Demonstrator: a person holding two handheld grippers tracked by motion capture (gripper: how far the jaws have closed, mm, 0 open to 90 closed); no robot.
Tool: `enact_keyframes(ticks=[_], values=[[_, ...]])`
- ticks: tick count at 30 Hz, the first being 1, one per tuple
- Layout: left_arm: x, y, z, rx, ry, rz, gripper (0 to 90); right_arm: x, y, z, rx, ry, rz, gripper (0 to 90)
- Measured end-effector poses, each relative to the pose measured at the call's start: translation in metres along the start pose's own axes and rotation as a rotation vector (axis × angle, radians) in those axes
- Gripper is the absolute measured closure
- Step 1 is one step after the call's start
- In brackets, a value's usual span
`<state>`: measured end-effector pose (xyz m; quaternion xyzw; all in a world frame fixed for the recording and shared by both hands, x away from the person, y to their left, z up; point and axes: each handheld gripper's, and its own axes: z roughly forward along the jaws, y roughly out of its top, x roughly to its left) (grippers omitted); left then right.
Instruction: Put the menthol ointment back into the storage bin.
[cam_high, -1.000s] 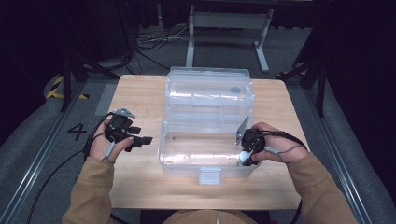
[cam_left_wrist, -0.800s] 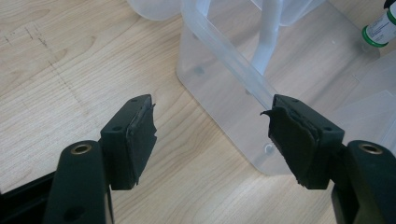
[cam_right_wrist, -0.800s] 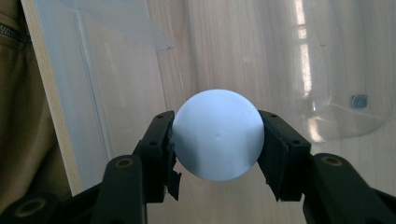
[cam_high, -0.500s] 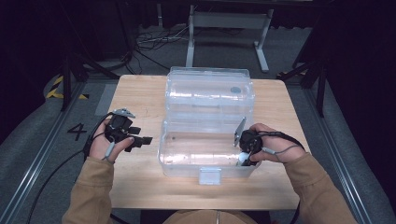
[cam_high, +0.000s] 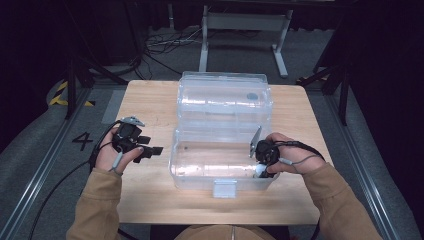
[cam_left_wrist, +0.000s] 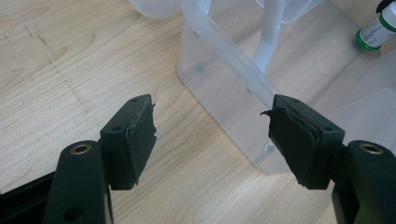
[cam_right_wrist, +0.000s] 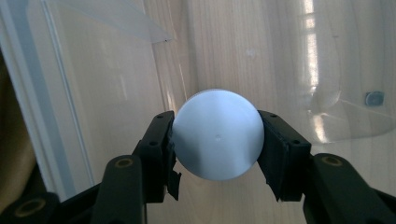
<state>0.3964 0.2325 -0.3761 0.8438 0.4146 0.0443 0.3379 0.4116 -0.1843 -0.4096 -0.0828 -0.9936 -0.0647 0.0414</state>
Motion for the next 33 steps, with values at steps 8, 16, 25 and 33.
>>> enact_keyframes(ticks=[8, 16, 25, 33], values=[[-0.0003, -0.0004, -0.0002, 0.003, -0.003, -0.009, 31.1, 0.0003, 0.0011, 0.0004, 0.029, 0.003, -0.010, 50.1], [-0.0003, -0.0004, 0.0000, 0.005, -0.003, -0.009, 31.0, 0.0019, 0.0020, 0.0013, 0.038, 0.005, 0.001, 50.1], [0.0003, -0.0005, -0.0001, 0.005, 0.000, -0.004, 30.9, 0.0010, 0.0012, 0.0006, 0.044, 0.010, 0.010, 49.0], [0.0011, -0.0006, 0.0000, 0.008, -0.002, -0.010, 30.9, -0.0006, -0.0023, -0.0016, 0.009, 0.024, 0.033, 44.0]])
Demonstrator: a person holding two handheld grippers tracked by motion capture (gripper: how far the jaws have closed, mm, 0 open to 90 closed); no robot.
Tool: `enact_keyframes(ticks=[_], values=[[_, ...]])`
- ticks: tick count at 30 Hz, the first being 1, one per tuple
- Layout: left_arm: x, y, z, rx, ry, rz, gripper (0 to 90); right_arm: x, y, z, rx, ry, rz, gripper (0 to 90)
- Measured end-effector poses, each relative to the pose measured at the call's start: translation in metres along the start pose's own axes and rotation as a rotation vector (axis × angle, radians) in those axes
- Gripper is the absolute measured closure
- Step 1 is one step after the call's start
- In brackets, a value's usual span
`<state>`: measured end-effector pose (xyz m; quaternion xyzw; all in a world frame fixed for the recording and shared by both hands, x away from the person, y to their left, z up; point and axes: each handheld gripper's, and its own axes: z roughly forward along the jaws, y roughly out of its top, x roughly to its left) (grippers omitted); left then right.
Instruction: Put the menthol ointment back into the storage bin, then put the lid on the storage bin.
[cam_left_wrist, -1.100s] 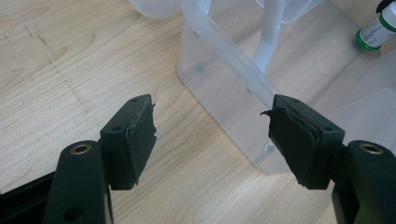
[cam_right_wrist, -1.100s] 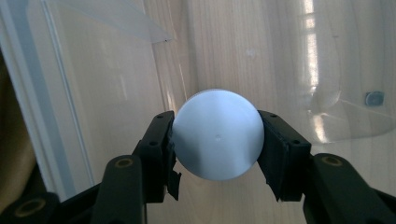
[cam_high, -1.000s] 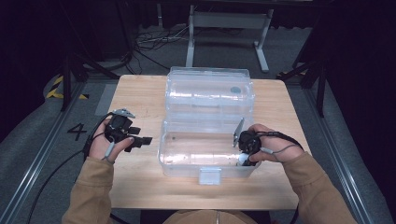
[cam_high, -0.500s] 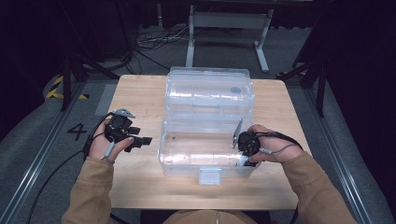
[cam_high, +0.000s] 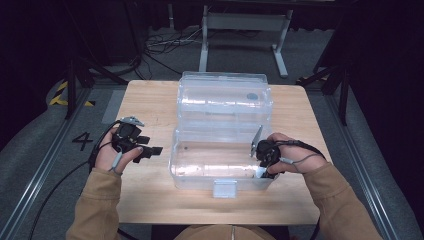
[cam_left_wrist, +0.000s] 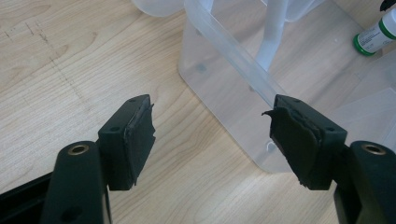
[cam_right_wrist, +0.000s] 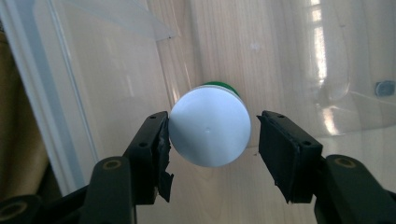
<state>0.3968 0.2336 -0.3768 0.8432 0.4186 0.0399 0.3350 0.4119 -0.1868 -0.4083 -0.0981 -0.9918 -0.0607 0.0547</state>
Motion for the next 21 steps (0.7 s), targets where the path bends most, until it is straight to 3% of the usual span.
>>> enact_keyframes(ticks=[13, 20, 21], values=[[-0.001, 0.002, 0.003, 0.003, -0.006, 0.008, 30.9, 0.005, -0.011, -0.026, -0.111, -0.042, 0.021, 41.0], [-0.002, 0.003, 0.005, 0.005, -0.004, 0.015, 31.0, 0.007, -0.019, -0.050, -0.249, -0.092, 0.051, 43.4], [-0.002, 0.003, 0.004, 0.005, -0.007, 0.016, 31.0, 0.007, -0.019, -0.050, -0.249, -0.092, 0.051, 43.4]])
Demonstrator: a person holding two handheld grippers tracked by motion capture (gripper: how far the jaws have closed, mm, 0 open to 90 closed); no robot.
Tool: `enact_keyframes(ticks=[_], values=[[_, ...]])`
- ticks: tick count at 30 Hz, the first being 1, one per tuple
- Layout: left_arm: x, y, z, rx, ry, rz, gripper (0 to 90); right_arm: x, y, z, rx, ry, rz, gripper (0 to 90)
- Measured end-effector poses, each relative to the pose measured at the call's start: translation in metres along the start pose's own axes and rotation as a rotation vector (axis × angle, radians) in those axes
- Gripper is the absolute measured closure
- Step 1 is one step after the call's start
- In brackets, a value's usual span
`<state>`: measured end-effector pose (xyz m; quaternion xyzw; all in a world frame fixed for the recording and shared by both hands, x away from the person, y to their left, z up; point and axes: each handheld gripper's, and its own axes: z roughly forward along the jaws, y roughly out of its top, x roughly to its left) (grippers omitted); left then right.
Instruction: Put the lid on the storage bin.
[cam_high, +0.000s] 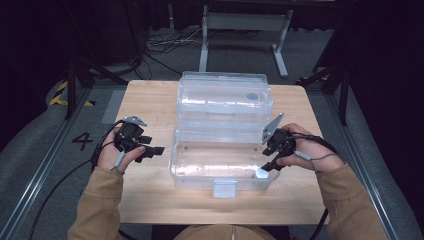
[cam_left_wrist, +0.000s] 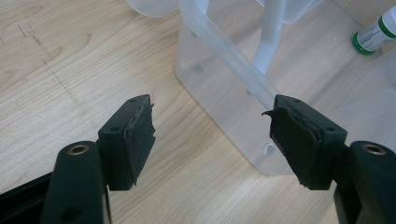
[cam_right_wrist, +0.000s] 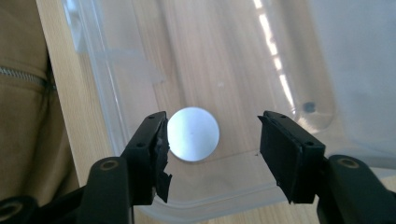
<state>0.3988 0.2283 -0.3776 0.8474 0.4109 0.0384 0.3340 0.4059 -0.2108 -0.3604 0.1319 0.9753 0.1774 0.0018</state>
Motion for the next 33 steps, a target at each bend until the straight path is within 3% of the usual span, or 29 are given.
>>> enact_keyframes(ticks=[5, 6, 10, 16, 21, 33], values=[[-0.006, 0.001, -0.003, -0.007, -0.011, 0.018, 31.3, -0.002, 0.000, -0.016, -0.102, -0.015, 0.031, 44.7], [-0.007, 0.001, -0.004, -0.010, -0.014, 0.024, 31.5, -0.003, 0.001, -0.018, -0.132, -0.020, 0.015, 44.7], [-0.012, 0.001, -0.005, -0.006, -0.030, 0.046, 32.0, -0.004, 0.004, -0.030, -0.189, -0.033, 0.041, 44.7], [-0.017, -0.003, -0.009, -0.012, -0.037, 0.048, 32.2, -0.009, 0.012, -0.046, -0.275, -0.054, 0.034, 46.4], [-0.021, -0.007, -0.012, -0.013, -0.033, 0.053, 32.2, -0.015, 0.020, -0.053, -0.314, -0.088, 0.041, 48.9], [-0.034, -0.011, -0.012, -0.024, -0.049, 0.100, 35.5, -0.039, 0.054, -0.066, -0.389, -0.112, 0.019, 50.4]])
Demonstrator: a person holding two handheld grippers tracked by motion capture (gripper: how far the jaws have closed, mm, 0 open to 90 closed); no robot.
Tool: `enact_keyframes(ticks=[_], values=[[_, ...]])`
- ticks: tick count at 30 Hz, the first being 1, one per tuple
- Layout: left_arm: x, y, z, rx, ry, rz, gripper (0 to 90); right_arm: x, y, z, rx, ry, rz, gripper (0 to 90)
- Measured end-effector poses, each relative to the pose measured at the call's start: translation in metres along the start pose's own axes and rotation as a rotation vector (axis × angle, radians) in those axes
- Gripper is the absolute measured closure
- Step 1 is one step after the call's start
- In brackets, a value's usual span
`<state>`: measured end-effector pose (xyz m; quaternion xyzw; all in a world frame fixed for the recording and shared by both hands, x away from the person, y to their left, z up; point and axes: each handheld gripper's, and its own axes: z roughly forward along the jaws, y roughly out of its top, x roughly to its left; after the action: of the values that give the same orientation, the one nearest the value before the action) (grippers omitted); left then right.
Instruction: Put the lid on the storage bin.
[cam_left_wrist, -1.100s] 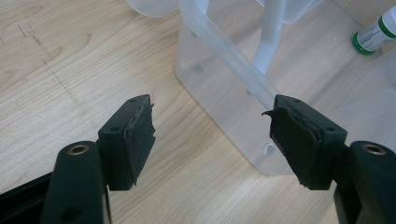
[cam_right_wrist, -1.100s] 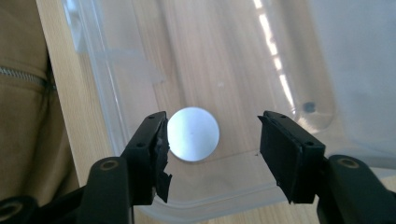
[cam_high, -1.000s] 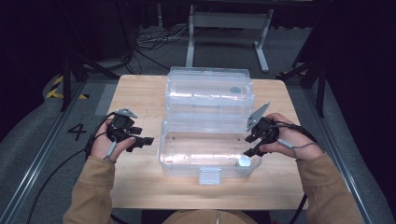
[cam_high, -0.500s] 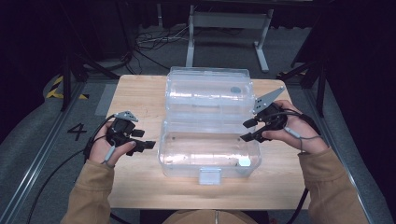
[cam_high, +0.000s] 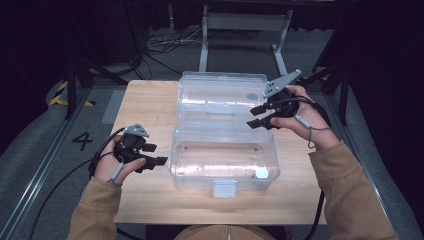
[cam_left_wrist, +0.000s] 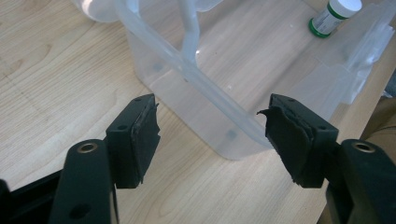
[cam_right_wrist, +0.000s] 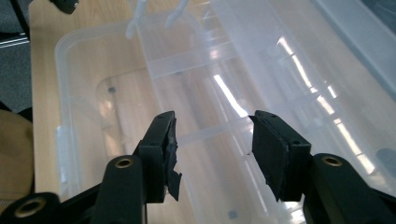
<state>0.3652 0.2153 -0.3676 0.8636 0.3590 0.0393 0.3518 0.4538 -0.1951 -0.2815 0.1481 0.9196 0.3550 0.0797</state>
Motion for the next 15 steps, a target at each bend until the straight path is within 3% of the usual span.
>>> enact_keyframes(ticks=[8, 15], values=[[-0.004, 0.004, 0.003, -0.006, -0.030, 0.019, 36.5, -0.024, 0.012, 0.016, -0.003, -0.019, 0.018, 57.1], [-0.008, 0.008, 0.006, 0.028, -0.055, 0.046, 36.0, -0.038, 0.018, 0.030, 0.014, 0.028, 0.014, 60.5]])
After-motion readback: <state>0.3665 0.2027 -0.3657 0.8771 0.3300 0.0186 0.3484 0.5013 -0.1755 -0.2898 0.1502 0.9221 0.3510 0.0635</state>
